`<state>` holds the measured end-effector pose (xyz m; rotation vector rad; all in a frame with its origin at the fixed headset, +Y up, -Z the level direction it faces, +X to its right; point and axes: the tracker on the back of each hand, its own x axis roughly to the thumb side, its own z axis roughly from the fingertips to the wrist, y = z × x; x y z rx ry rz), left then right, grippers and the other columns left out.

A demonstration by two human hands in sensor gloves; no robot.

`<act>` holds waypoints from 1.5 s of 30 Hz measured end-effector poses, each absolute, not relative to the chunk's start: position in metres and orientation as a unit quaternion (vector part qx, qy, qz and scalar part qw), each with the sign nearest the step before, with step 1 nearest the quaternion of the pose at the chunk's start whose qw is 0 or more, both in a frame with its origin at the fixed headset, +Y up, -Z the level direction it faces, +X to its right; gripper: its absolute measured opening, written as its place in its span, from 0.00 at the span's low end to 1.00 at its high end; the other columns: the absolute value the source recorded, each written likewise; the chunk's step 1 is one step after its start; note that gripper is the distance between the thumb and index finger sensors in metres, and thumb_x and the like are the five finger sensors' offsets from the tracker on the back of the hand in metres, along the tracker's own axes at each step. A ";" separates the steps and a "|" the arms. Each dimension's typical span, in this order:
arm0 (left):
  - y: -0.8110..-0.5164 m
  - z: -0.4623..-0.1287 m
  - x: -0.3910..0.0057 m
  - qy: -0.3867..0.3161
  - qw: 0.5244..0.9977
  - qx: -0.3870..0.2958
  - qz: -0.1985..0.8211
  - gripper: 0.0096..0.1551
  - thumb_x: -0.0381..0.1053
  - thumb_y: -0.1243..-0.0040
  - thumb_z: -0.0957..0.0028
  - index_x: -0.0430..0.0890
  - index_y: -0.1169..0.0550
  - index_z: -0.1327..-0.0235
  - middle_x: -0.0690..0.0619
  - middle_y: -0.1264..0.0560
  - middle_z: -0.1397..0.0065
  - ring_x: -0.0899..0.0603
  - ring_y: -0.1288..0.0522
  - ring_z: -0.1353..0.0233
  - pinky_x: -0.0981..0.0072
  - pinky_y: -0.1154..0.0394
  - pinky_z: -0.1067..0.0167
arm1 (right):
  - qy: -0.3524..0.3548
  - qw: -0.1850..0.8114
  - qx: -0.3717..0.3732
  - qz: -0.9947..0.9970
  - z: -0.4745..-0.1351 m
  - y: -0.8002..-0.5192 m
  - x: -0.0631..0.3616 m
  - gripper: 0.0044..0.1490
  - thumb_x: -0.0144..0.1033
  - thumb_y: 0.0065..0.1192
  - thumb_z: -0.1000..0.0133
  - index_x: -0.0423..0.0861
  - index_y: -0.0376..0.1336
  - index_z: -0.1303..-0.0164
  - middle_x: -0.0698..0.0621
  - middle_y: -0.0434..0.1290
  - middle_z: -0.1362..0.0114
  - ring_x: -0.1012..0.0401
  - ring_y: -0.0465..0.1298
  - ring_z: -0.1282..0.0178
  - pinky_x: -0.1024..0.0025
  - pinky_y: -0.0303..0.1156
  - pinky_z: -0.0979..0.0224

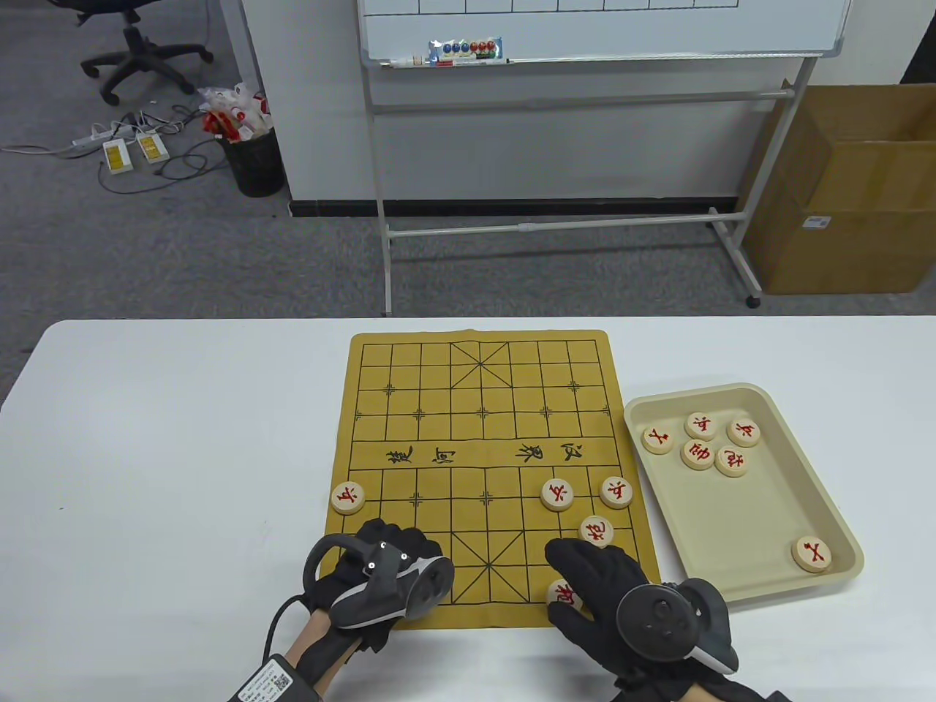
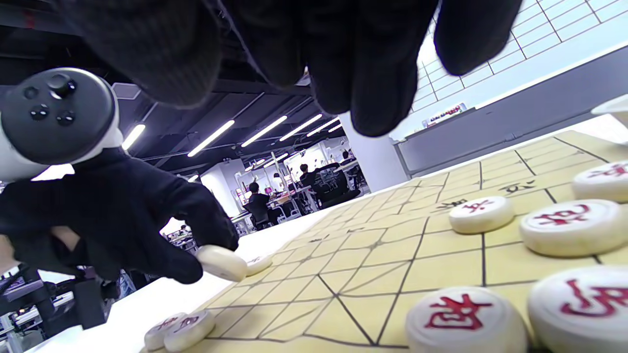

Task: Set up Chinese chess pieces

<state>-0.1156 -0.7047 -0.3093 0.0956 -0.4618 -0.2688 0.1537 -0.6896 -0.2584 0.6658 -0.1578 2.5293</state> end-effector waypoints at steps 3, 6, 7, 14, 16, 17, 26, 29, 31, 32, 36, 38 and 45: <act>-0.712 -0.310 -0.112 -0.220 0.960 0.033 -0.169 0.27 0.62 0.26 0.74 0.62 0.19 0.57 0.63 0.14 0.43 0.54 0.13 0.42 0.50 0.21 0.32 | -0.054 0.258 0.244 0.933 -0.259 -0.690 0.154 0.48 0.52 0.63 0.48 0.41 0.56 0.19 0.37 0.67 0.21 0.43 0.75 0.27 0.36 0.60 0.22; -0.719 -0.311 -0.109 -0.218 0.957 0.021 -0.190 0.28 0.62 0.26 0.74 0.62 0.19 0.58 0.63 0.14 0.43 0.54 0.13 0.42 0.50 0.21 0.32 | -0.051 0.256 0.245 0.934 -0.259 -0.690 0.153 0.48 0.52 0.63 0.48 0.42 0.57 0.20 0.37 0.67 0.21 0.43 0.76 0.28 0.36 0.60 0.22; -0.723 -0.312 -0.108 -0.218 0.956 0.013 -0.196 0.28 0.62 0.26 0.74 0.62 0.19 0.58 0.64 0.14 0.43 0.54 0.13 0.42 0.50 0.21 0.32 | -0.050 0.256 0.245 0.934 -0.258 -0.690 0.153 0.48 0.52 0.63 0.48 0.42 0.56 0.20 0.37 0.67 0.21 0.43 0.76 0.27 0.36 0.60 0.22; -0.736 -0.318 -0.106 -0.229 0.952 -0.029 -0.201 0.29 0.63 0.26 0.73 0.61 0.22 0.56 0.62 0.19 0.32 0.51 0.17 0.30 0.50 0.23 0.29 | -0.061 0.262 0.244 0.932 -0.258 -0.689 0.154 0.46 0.51 0.63 0.48 0.42 0.58 0.21 0.38 0.68 0.22 0.43 0.76 0.28 0.37 0.61 0.22; -0.739 -0.320 -0.106 -0.230 0.951 -0.056 -0.197 0.31 0.63 0.26 0.72 0.59 0.24 0.54 0.60 0.19 0.31 0.49 0.18 0.28 0.49 0.24 0.28 | -0.061 0.262 0.243 0.932 -0.259 -0.689 0.154 0.46 0.51 0.63 0.48 0.42 0.58 0.21 0.38 0.68 0.22 0.43 0.76 0.28 0.37 0.61 0.22; -0.741 -0.320 -0.106 -0.232 0.950 -0.065 -0.199 0.32 0.63 0.26 0.72 0.59 0.25 0.53 0.60 0.19 0.31 0.49 0.18 0.28 0.49 0.24 0.28 | -0.060 0.262 0.243 0.932 -0.259 -0.689 0.154 0.46 0.51 0.63 0.48 0.43 0.58 0.21 0.38 0.68 0.22 0.43 0.76 0.28 0.37 0.61 0.22; -0.751 -0.317 -0.099 -0.232 0.935 -0.102 -0.248 0.32 0.65 0.28 0.72 0.63 0.26 0.52 0.63 0.24 0.29 0.51 0.23 0.25 0.46 0.29 0.25 | -0.061 0.260 0.242 0.933 -0.258 -0.690 0.154 0.46 0.51 0.63 0.48 0.43 0.59 0.21 0.38 0.68 0.22 0.43 0.76 0.28 0.37 0.61 0.22; -0.748 -0.316 -0.099 -0.234 0.933 -0.113 -0.250 0.32 0.64 0.30 0.70 0.63 0.26 0.49 0.62 0.26 0.26 0.50 0.25 0.23 0.44 0.30 0.24 | -0.061 0.260 0.243 0.932 -0.258 -0.690 0.154 0.46 0.51 0.63 0.48 0.43 0.59 0.21 0.38 0.68 0.22 0.44 0.76 0.28 0.37 0.61 0.22; -0.736 -0.312 -0.099 -0.238 0.937 -0.095 -0.235 0.36 0.66 0.31 0.69 0.62 0.27 0.44 0.62 0.27 0.24 0.49 0.27 0.21 0.43 0.31 0.24 | -0.061 0.261 0.244 0.932 -0.259 -0.690 0.154 0.46 0.52 0.63 0.48 0.43 0.59 0.21 0.38 0.68 0.22 0.44 0.76 0.28 0.37 0.61 0.22; -0.730 -0.310 -0.099 -0.238 0.942 -0.081 -0.224 0.37 0.66 0.32 0.69 0.62 0.28 0.42 0.61 0.27 0.24 0.49 0.27 0.21 0.43 0.31 0.24 | -0.062 0.261 0.244 0.932 -0.259 -0.690 0.154 0.46 0.51 0.63 0.48 0.43 0.59 0.21 0.38 0.68 0.22 0.44 0.76 0.28 0.37 0.61 0.22; -0.704 -0.297 -0.097 -0.261 0.958 0.004 -0.122 0.42 0.67 0.34 0.68 0.61 0.30 0.36 0.60 0.28 0.23 0.48 0.27 0.20 0.42 0.32 0.24 | -0.061 0.258 0.242 0.933 -0.259 -0.690 0.154 0.46 0.52 0.63 0.48 0.43 0.59 0.21 0.39 0.68 0.22 0.44 0.76 0.28 0.37 0.61 0.22; -0.694 -0.290 -0.096 -0.273 0.960 0.037 -0.055 0.41 0.66 0.35 0.66 0.60 0.30 0.35 0.60 0.28 0.23 0.47 0.27 0.21 0.42 0.32 0.24 | -0.061 0.259 0.240 0.934 -0.259 -0.691 0.154 0.46 0.52 0.63 0.48 0.43 0.59 0.21 0.39 0.69 0.22 0.43 0.76 0.28 0.37 0.61 0.22; -0.688 -0.278 -0.092 -0.289 0.951 0.081 0.071 0.45 0.68 0.39 0.64 0.57 0.34 0.30 0.57 0.31 0.21 0.45 0.30 0.19 0.41 0.33 0.24 | -0.066 0.255 0.236 0.935 -0.259 -0.691 0.153 0.46 0.52 0.64 0.48 0.44 0.59 0.21 0.41 0.69 0.21 0.43 0.73 0.24 0.38 0.61 0.22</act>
